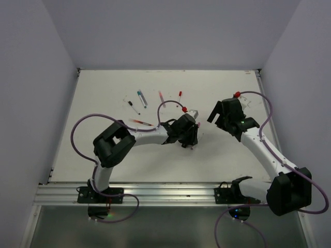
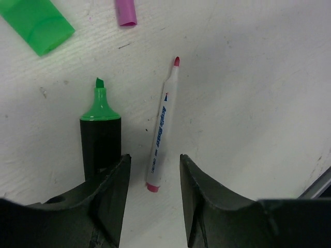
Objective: Open the pen caps
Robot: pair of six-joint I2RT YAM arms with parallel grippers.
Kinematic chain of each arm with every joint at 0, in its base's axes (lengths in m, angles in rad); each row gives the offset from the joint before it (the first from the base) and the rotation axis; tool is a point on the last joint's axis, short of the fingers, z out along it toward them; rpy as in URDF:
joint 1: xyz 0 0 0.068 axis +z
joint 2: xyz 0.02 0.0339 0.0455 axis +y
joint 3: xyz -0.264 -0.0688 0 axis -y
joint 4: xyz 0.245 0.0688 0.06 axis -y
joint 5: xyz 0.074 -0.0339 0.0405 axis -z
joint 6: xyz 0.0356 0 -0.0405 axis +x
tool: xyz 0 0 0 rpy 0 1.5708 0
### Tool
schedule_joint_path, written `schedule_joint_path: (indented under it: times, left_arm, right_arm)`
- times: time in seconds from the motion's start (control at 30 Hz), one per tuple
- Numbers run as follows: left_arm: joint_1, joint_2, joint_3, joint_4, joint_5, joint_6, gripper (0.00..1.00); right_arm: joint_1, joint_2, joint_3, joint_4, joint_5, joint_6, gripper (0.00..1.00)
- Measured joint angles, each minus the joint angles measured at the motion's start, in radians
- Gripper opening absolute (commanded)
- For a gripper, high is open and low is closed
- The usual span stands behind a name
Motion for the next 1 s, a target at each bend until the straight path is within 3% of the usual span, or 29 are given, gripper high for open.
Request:
schedule_joint_path:
  times: [0.1, 0.27, 0.3, 0.33, 0.47, 0.67, 1.0]
  left_arm:
    - [0.0, -0.069, -0.004, -0.053, -0.031, 0.006, 0.58]
    - [0.029, -0.261, -0.018, -0.077, -0.07, 0.008, 0.88]
    - [0.043, -0.293, -0.026, -0.079, -0.078, 0.005, 0.98]
    - [0.063, -0.331, -0.037, -0.08, -0.088, 0.005, 1.0]
    - [0.173, -0.426, -0.085, -0.116, -0.155, -0.015, 1.0]
    - [0.285, -0.447, -0.159, -0.251, -0.318, -0.068, 1.0]
    - [0.438, -0.351, -0.168, -0.313, -0.372, -0.178, 0.73]
  right_arm:
    - [0.0, 0.0, 0.013, 0.002, -0.014, -0.011, 0.93]
    - [0.0, 0.0, 0.091, 0.004, -0.042, -0.054, 0.92]
    - [0.0, 0.0, 0.11, 0.006, -0.052, -0.068, 0.91]
    - [0.0, 0.0, 0.127, 0.009, -0.066, -0.081, 0.91]
    - [0.0, 0.002, 0.166, 0.031, -0.117, -0.129, 0.91]
    - [0.0, 0.032, 0.17, 0.067, -0.195, -0.173, 0.9]
    - [0.0, 0.095, 0.17, 0.127, -0.313, -0.203, 0.9]
